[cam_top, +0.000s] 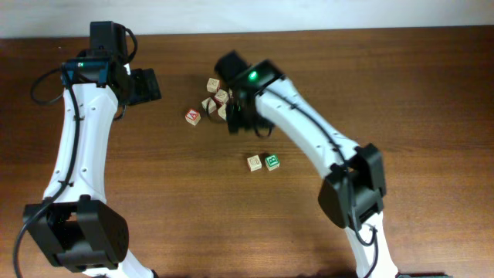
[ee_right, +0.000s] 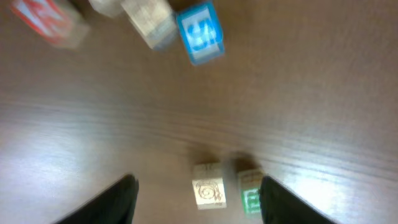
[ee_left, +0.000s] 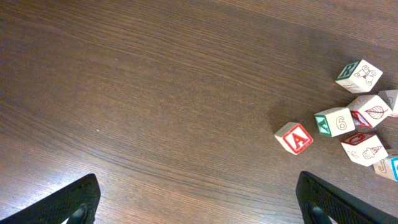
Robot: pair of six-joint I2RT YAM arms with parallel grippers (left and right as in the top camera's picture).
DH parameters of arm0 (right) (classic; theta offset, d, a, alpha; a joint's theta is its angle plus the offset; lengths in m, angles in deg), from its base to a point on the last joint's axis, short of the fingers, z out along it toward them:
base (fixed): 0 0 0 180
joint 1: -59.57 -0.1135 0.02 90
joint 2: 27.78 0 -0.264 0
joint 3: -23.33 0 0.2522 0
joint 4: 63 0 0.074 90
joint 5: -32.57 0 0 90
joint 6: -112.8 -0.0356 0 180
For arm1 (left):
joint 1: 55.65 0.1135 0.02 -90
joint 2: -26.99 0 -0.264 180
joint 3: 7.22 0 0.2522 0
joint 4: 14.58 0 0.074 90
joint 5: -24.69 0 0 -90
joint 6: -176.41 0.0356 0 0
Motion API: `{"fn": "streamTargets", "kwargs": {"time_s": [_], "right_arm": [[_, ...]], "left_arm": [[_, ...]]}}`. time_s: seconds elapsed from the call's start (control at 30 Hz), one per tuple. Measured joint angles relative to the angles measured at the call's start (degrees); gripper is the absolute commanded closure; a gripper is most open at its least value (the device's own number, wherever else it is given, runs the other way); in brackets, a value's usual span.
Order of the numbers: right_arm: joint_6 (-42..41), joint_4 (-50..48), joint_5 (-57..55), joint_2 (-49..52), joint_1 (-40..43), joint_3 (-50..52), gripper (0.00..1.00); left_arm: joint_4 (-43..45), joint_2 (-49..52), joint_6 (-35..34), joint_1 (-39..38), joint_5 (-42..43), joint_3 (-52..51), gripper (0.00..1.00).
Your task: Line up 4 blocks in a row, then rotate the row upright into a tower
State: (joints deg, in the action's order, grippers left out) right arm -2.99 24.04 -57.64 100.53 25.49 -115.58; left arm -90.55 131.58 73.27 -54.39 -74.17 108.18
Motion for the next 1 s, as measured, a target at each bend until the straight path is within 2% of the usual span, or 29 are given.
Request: {"fn": "streamTargets", "kwargs": {"time_s": [0.03, 0.13, 0.2, 0.3, 0.4, 0.53, 0.6, 0.67, 0.73, 0.8, 0.9, 0.93, 1.0], "right_arm": [[2.2, -4.7, -0.2, -0.4, 2.3, -5.4, 0.36], [6.3, -19.6, -0.4, 0.1, 9.0, -7.0, 0.32], [3.9, -27.9, -2.9, 5.0, 9.5, -7.1, 0.28], [0.2, -33.1, -5.1, 14.6, 8.8, -7.1, 0.30], [-2.7, -34.8, -6.4, 21.2, 8.8, -7.1, 0.43], [-3.5, -36.7, -7.3, 22.4, 8.8, -7.1, 0.72], [-3.2, -36.9, -7.5, 22.4, 8.8, -7.1, 0.79], [1.6, -33.4, -7.5, 22.3, 8.9, -8.1, 0.80], [5.5, -23.1, -6.1, 18.3, 8.9, -10.4, 0.79], [8.0, -15.5, -3.3, 10.4, 8.9, -13.0, 0.78], [9.9, -1.8, 3.8, -7.0, 8.9, -14.6, 0.75], [9.9, 7.4, 6.3, -9.1, 8.5, -15.2, 0.75], [9.9, 12.1, 7.2, -7.3, 3.4, -10.6, 0.75]], "left_arm": [[0.0, 0.0, 0.0, 0.0, 0.0, 0.0, 0.01], [-0.1, 0.0, 0.0, 0.0, 0.0, 0.0, 0.01], [-0.2, 0.0, 0.0, 0.0, 0.0, 0.0, 0.01], [-0.1, 0.0, 0.0, 0.0, 0.0, 0.0, 0.01], [-0.1, 0.0, 0.0, 0.0, 0.0, 0.0, 0.01], [-0.1, 0.0, 0.0, 0.0, 0.0, 0.0, 0.01], [-0.1, 0.0, 0.0, 0.0, 0.0, 0.0, 0.01], [-0.1, 0.0, 0.0, 0.0, 0.0, 0.0, 0.01], [-0.1, 0.0, 0.0, 0.0, 0.0, 0.0, 0.01], [-0.1, 0.0, 0.0, 0.0, 0.0, 0.0, 0.01], [0.1, 0.0, 0.0, 0.0, 0.0, 0.1, 0.01], [-0.2, 0.0, 0.0, 0.0, 0.0, 0.1, 0.01], [-0.1, 0.0, 0.0, 0.0, 0.0, 0.1, 0.01]]}}
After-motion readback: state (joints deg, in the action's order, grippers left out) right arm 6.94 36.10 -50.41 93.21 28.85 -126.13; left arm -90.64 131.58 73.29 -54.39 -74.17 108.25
